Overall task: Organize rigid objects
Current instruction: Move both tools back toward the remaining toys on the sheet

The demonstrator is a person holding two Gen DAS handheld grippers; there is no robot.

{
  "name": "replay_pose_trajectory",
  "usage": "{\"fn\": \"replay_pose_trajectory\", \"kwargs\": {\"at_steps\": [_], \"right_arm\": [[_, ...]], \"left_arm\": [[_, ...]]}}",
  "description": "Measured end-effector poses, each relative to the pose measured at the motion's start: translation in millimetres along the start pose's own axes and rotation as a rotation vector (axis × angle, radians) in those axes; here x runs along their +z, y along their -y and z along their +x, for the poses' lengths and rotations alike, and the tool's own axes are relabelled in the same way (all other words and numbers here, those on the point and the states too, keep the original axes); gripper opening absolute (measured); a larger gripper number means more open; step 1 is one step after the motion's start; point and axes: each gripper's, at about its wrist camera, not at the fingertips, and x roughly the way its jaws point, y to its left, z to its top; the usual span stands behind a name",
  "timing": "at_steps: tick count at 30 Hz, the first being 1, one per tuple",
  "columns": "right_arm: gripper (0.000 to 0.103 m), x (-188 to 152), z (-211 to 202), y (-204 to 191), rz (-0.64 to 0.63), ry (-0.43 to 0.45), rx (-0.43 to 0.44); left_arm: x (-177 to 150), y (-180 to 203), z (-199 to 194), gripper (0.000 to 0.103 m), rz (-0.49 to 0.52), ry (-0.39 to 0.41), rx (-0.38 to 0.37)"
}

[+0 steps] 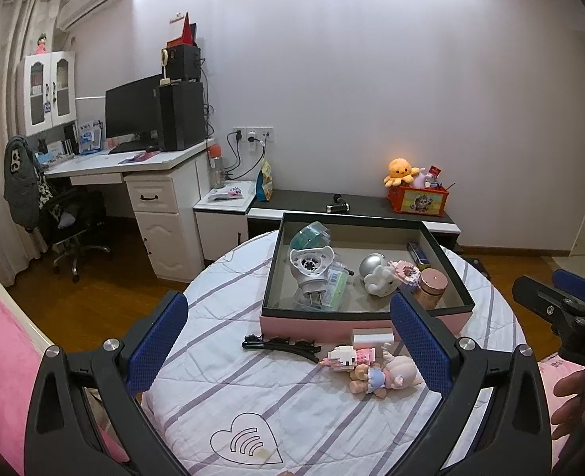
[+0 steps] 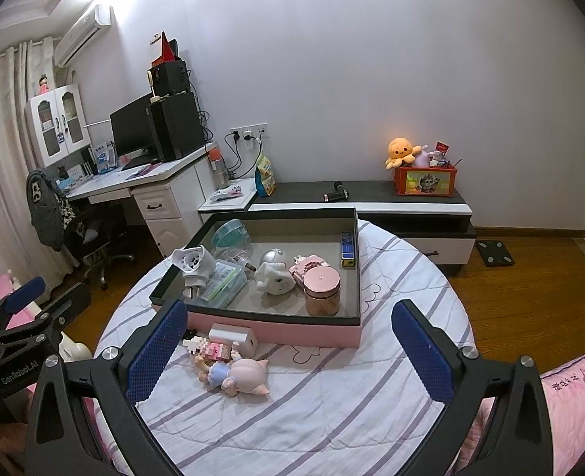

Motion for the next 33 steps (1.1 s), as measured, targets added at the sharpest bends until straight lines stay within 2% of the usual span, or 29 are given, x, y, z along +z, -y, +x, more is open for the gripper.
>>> {"fn": "replay_pose_trajectory", "kwargs": {"at_steps": [16,33], "right_arm": [[0.103,-9,25,6,0.006,-0.068,0.005],[0.103,-58,94,-8,-0.036,-0.301,0.091]], "left_arm": [[-17,1,25,0.103,-0.007,-0.065,-0.006],[-59,-11,73,0.103,0.0,-0.204,0.008]]}}
